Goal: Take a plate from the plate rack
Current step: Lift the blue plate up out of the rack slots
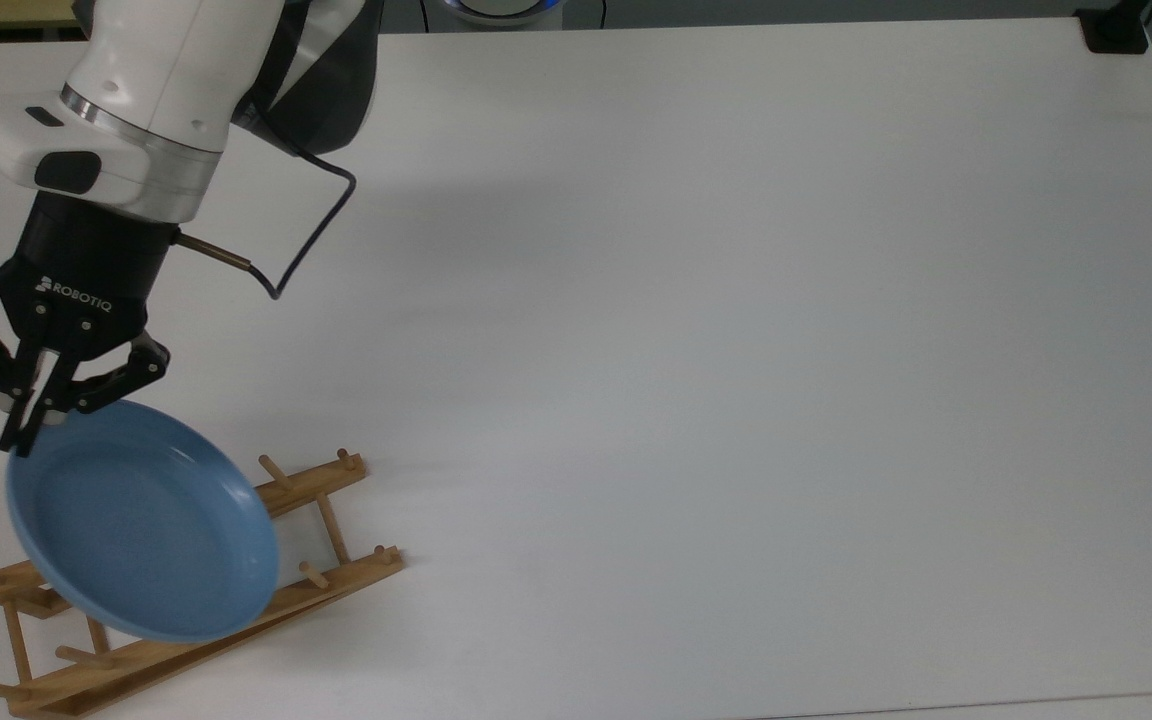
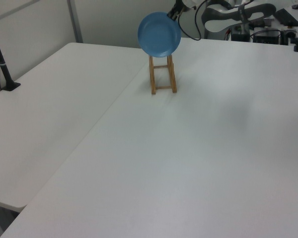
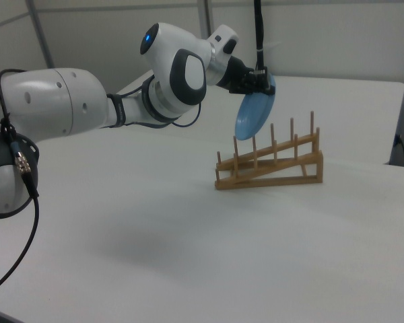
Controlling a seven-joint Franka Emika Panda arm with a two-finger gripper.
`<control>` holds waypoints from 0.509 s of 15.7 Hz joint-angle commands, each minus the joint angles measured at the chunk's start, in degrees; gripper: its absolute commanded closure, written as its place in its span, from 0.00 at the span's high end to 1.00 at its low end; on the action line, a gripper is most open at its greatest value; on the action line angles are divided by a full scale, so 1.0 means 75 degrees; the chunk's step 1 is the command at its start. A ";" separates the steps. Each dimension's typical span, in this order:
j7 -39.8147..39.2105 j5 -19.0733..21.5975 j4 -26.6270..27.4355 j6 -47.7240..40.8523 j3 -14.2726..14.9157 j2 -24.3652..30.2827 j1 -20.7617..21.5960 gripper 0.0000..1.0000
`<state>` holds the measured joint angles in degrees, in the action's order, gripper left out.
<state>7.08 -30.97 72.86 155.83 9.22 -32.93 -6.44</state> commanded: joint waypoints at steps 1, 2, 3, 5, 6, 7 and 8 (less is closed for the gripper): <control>0.0040 0.0776 0.0925 -0.0047 -0.0046 0.0687 0.0121 0.00; 0.0040 0.0975 0.1019 -0.0047 -0.0058 0.0711 0.0179 0.00; 0.0029 0.1244 0.1124 -0.0059 -0.0058 0.0734 0.0261 0.00; 0.0017 0.1841 0.1533 -0.0070 -0.0070 0.0897 0.0355 0.00; 0.0005 0.2169 0.1767 -0.0163 -0.0081 0.1003 0.0460 0.00; -0.0053 0.2486 0.1897 -0.0431 -0.0116 0.1085 0.0542 0.00; -0.0204 0.2837 0.1922 -0.0817 -0.0186 0.1121 0.0612 0.00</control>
<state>7.05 -16.00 80.86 155.21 8.69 -29.43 -3.92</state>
